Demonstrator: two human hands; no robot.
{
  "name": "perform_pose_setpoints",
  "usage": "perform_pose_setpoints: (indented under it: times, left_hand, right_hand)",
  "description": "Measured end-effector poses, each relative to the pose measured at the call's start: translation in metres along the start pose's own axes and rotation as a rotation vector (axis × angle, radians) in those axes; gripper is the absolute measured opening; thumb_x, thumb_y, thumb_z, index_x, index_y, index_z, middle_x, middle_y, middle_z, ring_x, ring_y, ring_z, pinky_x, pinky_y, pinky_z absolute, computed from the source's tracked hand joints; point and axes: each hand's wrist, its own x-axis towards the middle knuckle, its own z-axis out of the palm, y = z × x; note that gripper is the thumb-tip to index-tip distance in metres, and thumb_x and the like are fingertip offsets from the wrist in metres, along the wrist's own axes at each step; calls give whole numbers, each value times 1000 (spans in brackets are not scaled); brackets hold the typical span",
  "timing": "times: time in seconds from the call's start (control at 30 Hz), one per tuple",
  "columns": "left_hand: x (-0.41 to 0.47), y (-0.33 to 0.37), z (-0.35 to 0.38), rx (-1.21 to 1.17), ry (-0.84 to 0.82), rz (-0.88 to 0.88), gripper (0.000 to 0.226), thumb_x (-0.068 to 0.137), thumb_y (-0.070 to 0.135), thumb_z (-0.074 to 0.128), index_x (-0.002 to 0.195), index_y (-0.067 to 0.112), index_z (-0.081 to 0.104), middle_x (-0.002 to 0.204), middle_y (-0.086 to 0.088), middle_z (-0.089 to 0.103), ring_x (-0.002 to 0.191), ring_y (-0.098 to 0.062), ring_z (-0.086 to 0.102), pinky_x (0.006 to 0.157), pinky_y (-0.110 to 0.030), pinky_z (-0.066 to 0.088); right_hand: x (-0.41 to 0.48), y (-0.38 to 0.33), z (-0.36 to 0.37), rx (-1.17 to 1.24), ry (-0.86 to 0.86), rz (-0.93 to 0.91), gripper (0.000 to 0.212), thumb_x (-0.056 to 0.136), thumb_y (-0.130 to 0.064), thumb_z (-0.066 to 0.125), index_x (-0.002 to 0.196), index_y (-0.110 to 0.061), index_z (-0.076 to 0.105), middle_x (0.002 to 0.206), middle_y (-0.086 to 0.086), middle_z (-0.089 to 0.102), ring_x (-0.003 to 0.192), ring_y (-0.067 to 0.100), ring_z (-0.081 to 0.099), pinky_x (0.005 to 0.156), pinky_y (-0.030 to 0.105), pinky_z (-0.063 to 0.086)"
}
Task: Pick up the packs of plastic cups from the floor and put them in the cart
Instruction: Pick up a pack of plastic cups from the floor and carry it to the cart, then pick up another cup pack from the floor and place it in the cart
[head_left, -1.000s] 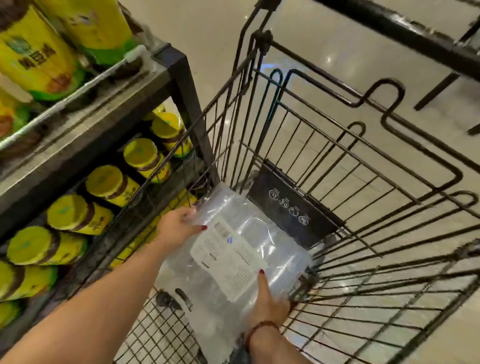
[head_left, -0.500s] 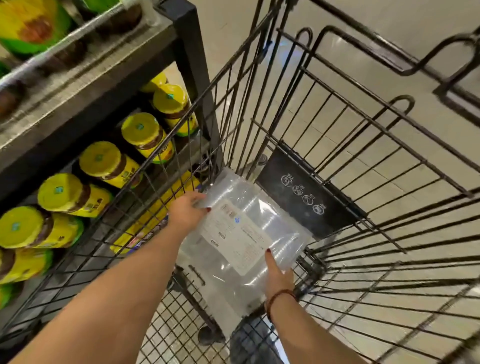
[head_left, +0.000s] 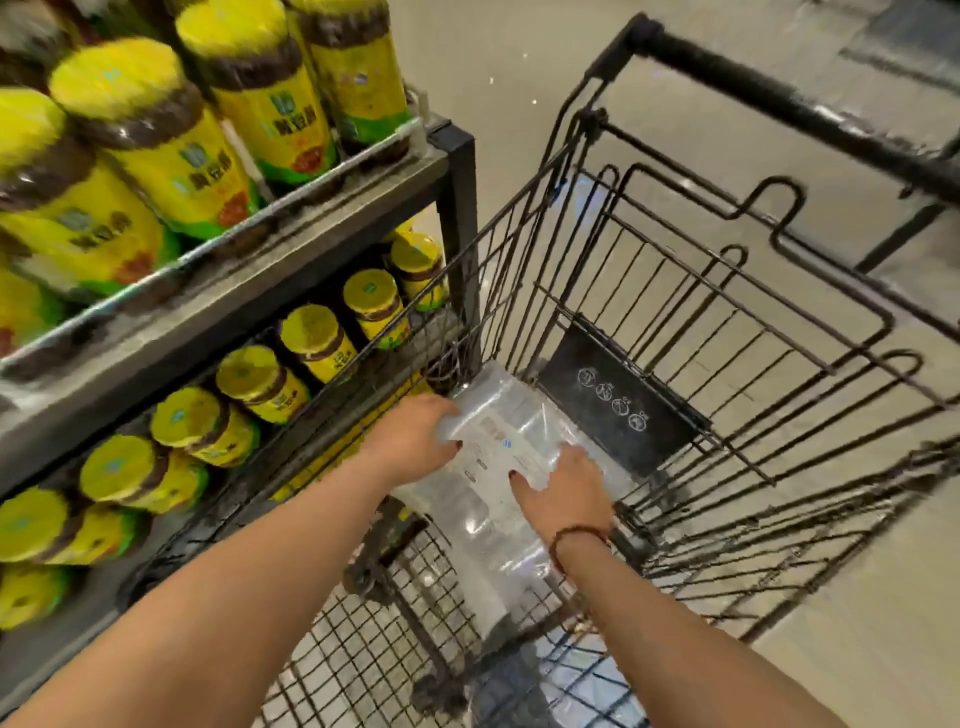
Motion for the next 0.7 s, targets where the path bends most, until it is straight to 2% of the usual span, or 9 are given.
perform_pose_setpoints:
  times: [0.13,0.3,0.5,0.7]
  left_hand:
    - [-68,6,-25,179,62,120,53,88,38,59,137,21,50,140,-2,51,130,-23,45,105,-36,40]
    - [-176,-2,-53,267,243,149,44,86,28,56,130,21,57,131,-3,57,122,-27,51,97,-39,45]
    - [-298,-46,-78,322,348,-33,51,90,35,56,138,19,51,138,-3,53,124,-25,50,97,-38,46]
    - [-426,-85,-85,315,477,-312,48,85,29,62,130,12,59,126,-10,61,114,-33,57,89,-42,51]
  right_hand:
    - [-44,-21,-28,-217,47,-316,66,88,-57,51,140,-17,41,142,6,46,131,26,41,109,38,34]
    - [-120,-50,-56,-434,176,-603,58,91,-56,49,133,-16,47,131,7,53,122,28,48,98,39,39]
    - [-204,-103,-52,-420,198,-916,59,92,-53,50,140,-18,44,132,4,54,123,26,49,99,39,43]
    - [-277,-174,-17,-411,104,-1282,57,92,-51,51,136,-16,46,128,5,56,120,26,51,96,39,46]
